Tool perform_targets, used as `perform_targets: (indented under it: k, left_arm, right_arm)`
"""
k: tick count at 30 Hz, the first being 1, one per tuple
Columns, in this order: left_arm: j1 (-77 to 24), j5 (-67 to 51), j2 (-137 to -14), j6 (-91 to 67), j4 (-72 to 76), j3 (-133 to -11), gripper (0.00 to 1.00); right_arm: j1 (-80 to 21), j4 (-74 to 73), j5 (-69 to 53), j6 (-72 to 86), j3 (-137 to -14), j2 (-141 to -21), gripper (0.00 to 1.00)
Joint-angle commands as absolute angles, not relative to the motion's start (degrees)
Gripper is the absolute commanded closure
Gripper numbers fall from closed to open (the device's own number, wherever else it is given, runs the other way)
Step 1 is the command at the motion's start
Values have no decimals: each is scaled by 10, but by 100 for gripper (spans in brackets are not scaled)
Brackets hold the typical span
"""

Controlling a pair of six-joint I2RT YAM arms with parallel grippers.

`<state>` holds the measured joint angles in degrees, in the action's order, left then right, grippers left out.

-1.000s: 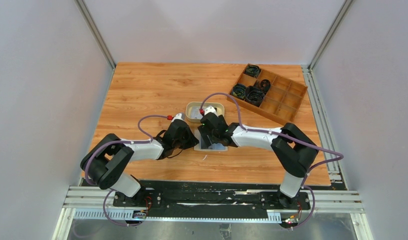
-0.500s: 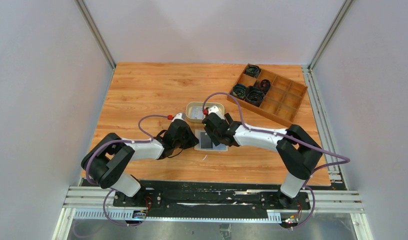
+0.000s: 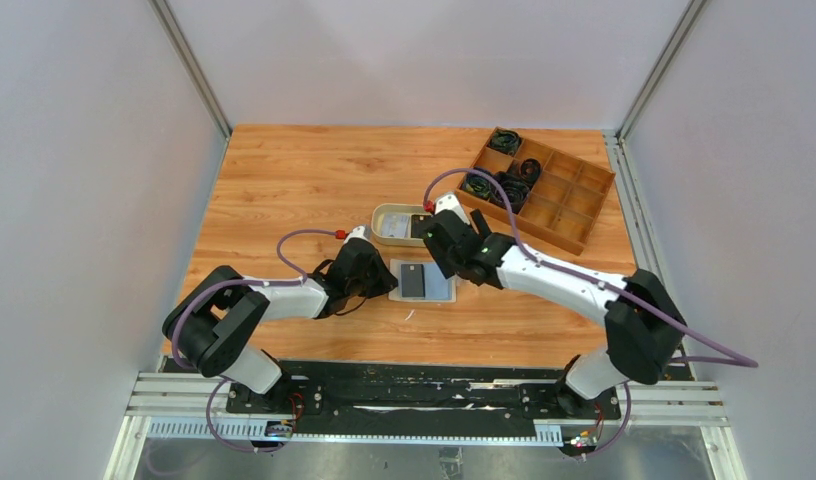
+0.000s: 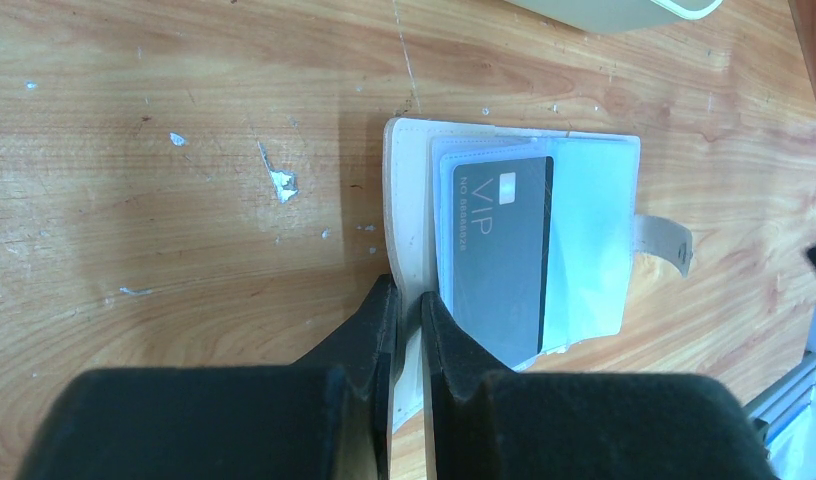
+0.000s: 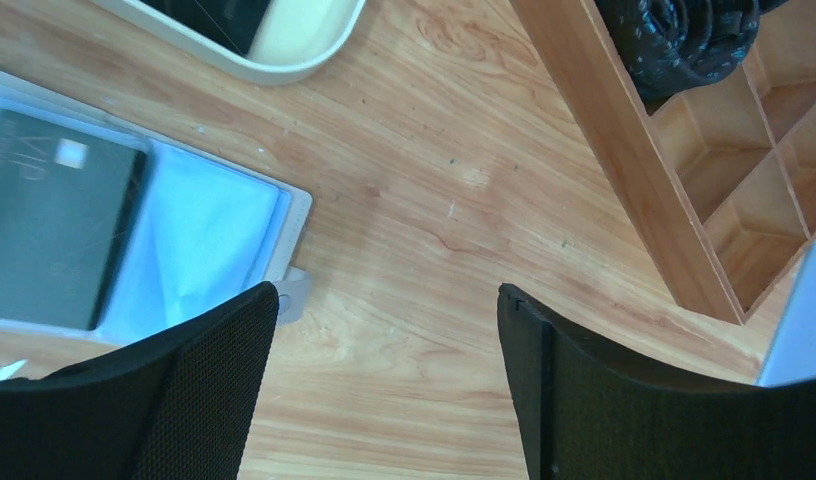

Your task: Take the credit cards out of the card holder

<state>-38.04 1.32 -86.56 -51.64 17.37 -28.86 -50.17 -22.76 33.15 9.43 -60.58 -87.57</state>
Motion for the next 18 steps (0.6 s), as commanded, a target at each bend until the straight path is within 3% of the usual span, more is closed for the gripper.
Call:
perform_targets:
  k: [1, 7, 13, 18]
  left_arm:
    - [-378, 29, -898, -494, 82, -267, 100]
    - [-379, 27, -896, -492, 86, -267, 100]
    - [-378, 26, -901, -490, 86, -268, 100]
    - [-379, 29, -908, -491, 87, -266, 100]
  right_arm:
    - [-483, -203, 245, 90, -598, -813, 16]
    - [-472, -65, 44, 76, -532, -758, 16]
    - [-424, 54, -188, 159, -488, -782, 18]
    - [-375, 179, -294, 240, -434, -816, 19]
